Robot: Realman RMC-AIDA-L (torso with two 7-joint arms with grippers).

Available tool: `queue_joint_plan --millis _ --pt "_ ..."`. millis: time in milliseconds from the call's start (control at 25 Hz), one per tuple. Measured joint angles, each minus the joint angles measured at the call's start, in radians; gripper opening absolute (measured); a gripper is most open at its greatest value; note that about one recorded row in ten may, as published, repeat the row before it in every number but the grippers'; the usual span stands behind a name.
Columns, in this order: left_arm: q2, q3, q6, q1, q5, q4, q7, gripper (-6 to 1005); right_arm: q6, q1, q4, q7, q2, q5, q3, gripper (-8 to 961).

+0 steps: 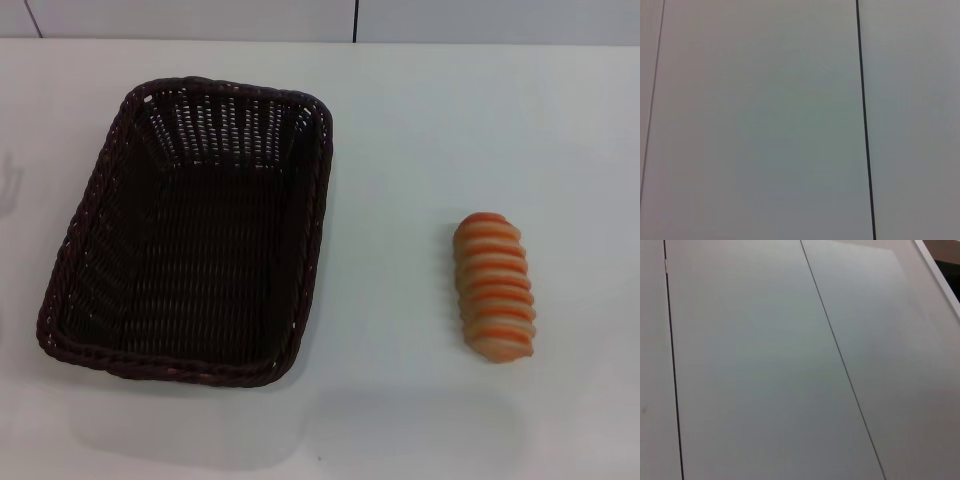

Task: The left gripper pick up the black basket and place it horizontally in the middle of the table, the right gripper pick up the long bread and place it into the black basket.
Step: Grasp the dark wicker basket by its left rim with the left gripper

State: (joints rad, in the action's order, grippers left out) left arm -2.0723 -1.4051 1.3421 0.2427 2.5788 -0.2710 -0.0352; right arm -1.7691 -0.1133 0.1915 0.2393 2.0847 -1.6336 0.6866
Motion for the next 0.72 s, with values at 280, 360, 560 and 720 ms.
queue_joint_plan --millis 280,360,560,720 --pt "0.0 0.0 0.0 0.009 0.002 0.006 0.0 829 0.004 -0.005 -0.001 0.0 0.0 0.0 0.003 802" --pt "0.0 0.0 0.0 0.01 0.003 0.004 0.0 830 0.004 -0.005 -0.001 0.0 0.0 0.0 0.003 802" --pt "0.007 0.011 -0.007 0.023 0.018 -0.011 0.002 830 0.007 -0.01 -0.003 0.0 0.0 0.0 0.0 802" --pt "0.019 0.009 -0.16 0.015 0.044 -0.145 0.053 830 0.012 -0.012 -0.002 0.0 0.0 0.0 -0.001 801"
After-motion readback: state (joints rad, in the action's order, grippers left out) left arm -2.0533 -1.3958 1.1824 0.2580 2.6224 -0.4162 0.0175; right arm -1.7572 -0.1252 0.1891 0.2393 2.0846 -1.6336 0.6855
